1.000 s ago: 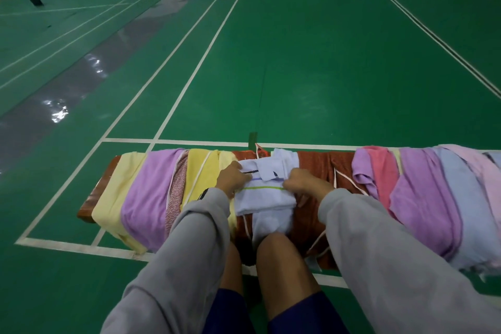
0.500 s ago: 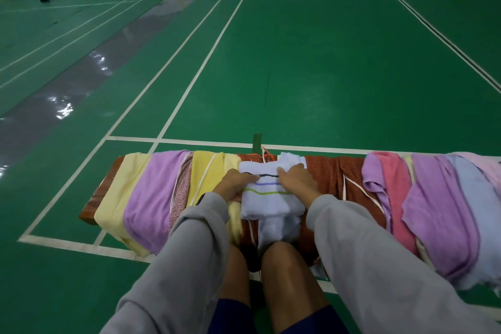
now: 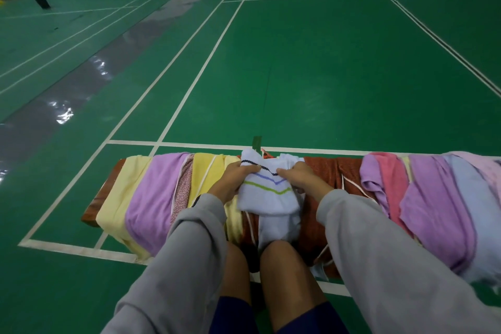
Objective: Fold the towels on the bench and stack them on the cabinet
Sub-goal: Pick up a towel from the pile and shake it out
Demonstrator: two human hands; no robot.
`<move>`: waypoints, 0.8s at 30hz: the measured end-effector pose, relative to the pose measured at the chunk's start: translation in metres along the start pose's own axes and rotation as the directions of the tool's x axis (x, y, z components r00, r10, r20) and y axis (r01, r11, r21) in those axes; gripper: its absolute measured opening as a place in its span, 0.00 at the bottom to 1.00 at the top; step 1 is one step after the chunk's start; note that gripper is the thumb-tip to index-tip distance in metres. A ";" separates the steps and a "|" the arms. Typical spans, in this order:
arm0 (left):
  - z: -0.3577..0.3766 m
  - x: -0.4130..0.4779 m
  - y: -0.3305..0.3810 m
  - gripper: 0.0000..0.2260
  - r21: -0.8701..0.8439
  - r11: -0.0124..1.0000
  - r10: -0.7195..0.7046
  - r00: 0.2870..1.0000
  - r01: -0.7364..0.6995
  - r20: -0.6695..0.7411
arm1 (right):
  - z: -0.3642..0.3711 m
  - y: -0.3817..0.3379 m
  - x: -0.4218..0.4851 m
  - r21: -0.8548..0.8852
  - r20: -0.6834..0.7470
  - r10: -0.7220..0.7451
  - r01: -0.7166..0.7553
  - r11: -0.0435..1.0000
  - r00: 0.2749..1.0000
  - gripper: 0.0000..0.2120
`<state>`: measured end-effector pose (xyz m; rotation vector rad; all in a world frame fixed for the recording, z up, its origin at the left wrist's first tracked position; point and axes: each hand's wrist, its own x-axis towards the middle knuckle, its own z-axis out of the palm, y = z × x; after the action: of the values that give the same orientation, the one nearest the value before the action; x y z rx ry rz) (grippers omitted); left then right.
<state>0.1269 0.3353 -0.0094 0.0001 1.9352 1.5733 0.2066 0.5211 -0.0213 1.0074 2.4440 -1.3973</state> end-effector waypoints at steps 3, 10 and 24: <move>-0.004 -0.013 0.009 0.12 -0.015 0.995 0.103 0.995 -0.103 0.002 | -0.011 -0.010 -0.013 0.201 -0.088 -0.038 0.055 0.978 0.995 0.10; -0.015 -0.059 0.020 0.18 -0.053 0.997 0.064 0.996 -0.061 0.060 | -0.027 -0.027 -0.054 0.513 0.115 -0.051 -0.015 0.858 0.992 0.14; -0.029 -0.082 0.077 0.09 0.053 0.959 0.282 0.946 -0.277 -0.161 | -0.045 -0.094 -0.092 0.280 -0.210 -0.280 0.332 0.901 0.937 0.13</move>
<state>0.1498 0.3002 0.0988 0.1682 2.1649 1.7756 0.2278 0.4820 0.1104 0.8452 2.6488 -1.9257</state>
